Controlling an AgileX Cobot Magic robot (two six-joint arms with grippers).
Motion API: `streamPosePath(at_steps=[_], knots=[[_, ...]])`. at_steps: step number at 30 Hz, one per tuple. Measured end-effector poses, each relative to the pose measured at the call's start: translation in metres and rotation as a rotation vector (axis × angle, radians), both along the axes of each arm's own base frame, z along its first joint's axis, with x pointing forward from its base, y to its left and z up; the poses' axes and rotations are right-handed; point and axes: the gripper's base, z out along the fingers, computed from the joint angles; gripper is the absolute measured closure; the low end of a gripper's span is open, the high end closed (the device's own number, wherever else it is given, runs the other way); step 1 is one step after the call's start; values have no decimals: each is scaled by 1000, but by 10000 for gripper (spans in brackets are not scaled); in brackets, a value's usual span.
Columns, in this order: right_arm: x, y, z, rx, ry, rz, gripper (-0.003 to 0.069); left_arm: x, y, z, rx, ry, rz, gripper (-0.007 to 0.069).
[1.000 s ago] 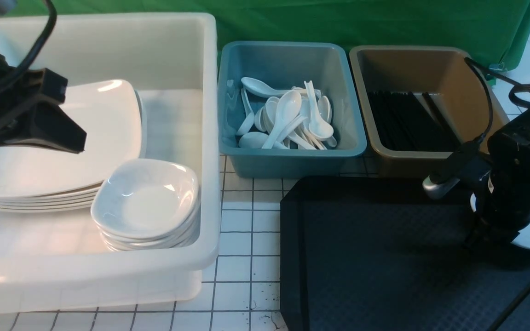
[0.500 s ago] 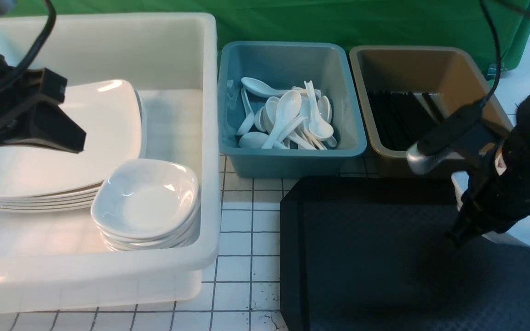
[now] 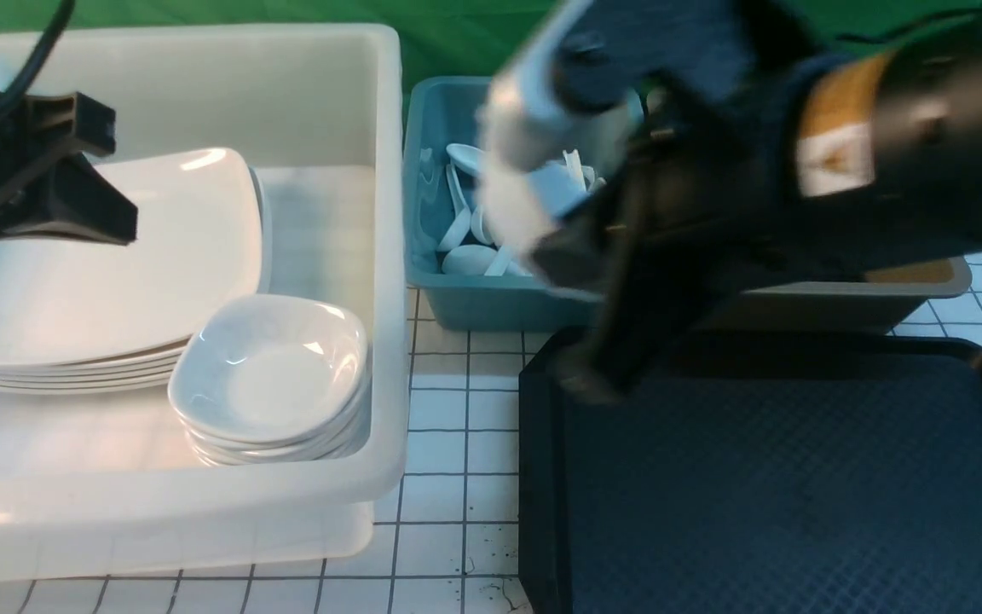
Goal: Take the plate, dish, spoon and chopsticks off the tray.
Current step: Use the right arm to put the small plate into the large storage box on the left
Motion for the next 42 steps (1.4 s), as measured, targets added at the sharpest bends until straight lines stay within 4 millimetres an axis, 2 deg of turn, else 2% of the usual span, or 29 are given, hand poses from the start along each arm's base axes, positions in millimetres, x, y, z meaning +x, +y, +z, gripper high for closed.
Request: streamPosePath(at_steps=[2,3,4,8,9,10,12,16,19,23,26,31,33,36,41,42], knots=[[4,30,-10,-28,3,56,620,-1,8,-1,4,13,31,606],[4,32,-11,-32,-1,63,620,-1,10,-1,4,15,39,606],[8,53,-20,-55,-4,99,620,-3,17,-1,3,27,60,606],[23,96,-45,-112,-32,176,620,-7,37,-3,-4,52,131,606],[25,100,-48,-117,-33,180,620,-7,38,-3,-4,52,135,606],[33,114,-61,-137,-44,202,620,-9,46,-3,-8,64,162,606],[41,129,-78,-155,-53,216,620,-11,50,-3,-7,70,176,606],[52,148,-102,-161,-67,231,619,-11,51,-3,-8,73,178,606],[56,155,-120,-183,-70,247,613,-11,51,-3,-8,71,176,606],[59,158,-132,-209,-69,254,582,-11,51,-3,-8,71,176,606],[59,158,-132,-214,-70,255,511,-11,51,-3,-8,71,176,606],[58,156,-134,-243,-52,255,347,-11,51,-3,-7,71,175,606],[57,153,-133,-265,-38,255,310,-11,51,-3,-5,70,172,606],[53,146,-121,-283,-25,251,291,-11,51,-3,-5,70,172,606],[42,127,-77,-250,-45,238,288,-11,51,-3,-6,70,172,605],[38,119,-61,-237,-54,234,287,-11,51,-3,-6,70,172,605]])
